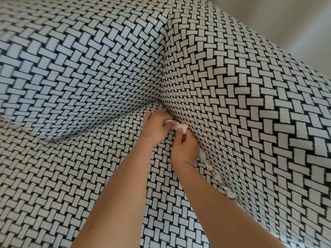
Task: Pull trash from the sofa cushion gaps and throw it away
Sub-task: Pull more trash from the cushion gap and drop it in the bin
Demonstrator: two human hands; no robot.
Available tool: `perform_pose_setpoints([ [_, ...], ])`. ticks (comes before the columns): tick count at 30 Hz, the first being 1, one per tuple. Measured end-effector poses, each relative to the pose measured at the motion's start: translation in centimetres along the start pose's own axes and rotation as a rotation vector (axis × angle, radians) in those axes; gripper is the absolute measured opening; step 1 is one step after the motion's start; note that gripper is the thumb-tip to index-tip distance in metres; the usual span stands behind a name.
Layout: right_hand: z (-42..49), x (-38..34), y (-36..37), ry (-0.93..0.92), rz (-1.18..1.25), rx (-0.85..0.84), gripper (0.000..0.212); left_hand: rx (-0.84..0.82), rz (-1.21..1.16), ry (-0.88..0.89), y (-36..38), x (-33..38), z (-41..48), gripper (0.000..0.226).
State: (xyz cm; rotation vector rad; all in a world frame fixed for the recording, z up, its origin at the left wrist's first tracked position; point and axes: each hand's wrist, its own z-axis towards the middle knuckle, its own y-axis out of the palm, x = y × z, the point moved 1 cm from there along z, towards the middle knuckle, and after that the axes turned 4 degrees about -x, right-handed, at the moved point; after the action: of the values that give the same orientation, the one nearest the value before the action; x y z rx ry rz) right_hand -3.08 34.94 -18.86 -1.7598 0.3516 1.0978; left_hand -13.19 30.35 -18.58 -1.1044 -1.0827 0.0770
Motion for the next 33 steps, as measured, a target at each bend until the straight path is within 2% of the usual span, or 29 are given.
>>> perform_pose_setpoints([
  [4,-0.2,0.0,0.0,-0.053,-0.058,-0.008,0.028,0.050,-0.154,0.005,-0.5,-0.3,-1.4,0.018],
  [10,-1.0,-0.6,-0.8,-0.132,-0.117,-0.136,0.029,0.062,-0.326,-0.160,-1.9,0.4,-6.9,0.026],
  [13,-1.6,-1.2,-1.6,-0.149,-0.023,-0.242,0.021,0.079,-0.366,-0.246,-2.4,1.5,-10.6,0.029],
  [16,-2.1,-1.5,-2.6,-0.062,0.132,-0.341,0.020,0.101,-0.392,-0.322,-2.8,2.4,-13.8,0.030],
  [20,-3.5,-1.9,-4.8,0.072,0.250,-0.499,0.015,0.092,-0.350,-0.427,-4.0,2.1,-17.1,0.027],
  [24,-5.6,-2.3,-5.8,0.055,0.224,-0.579,0.017,0.000,-0.264,-0.540,-6.6,0.7,-20.7,0.027],
  [27,-8.1,-3.4,-5.4,0.049,0.236,-0.636,0.021,0.029,-0.190,-0.633,-9.9,-0.5,-23.6,0.027],
  [30,-10.9,-5.5,-4.6,-0.013,0.269,-0.747,0.027,0.091,-0.222,-0.651,-13.4,-0.8,-25.6,0.027],
  [33,-14.1,-8.3,-3.3,-0.154,0.178,-0.826,0.013,0.076,-0.226,-0.592,-16.7,-0.9,-27.8,0.026],
])
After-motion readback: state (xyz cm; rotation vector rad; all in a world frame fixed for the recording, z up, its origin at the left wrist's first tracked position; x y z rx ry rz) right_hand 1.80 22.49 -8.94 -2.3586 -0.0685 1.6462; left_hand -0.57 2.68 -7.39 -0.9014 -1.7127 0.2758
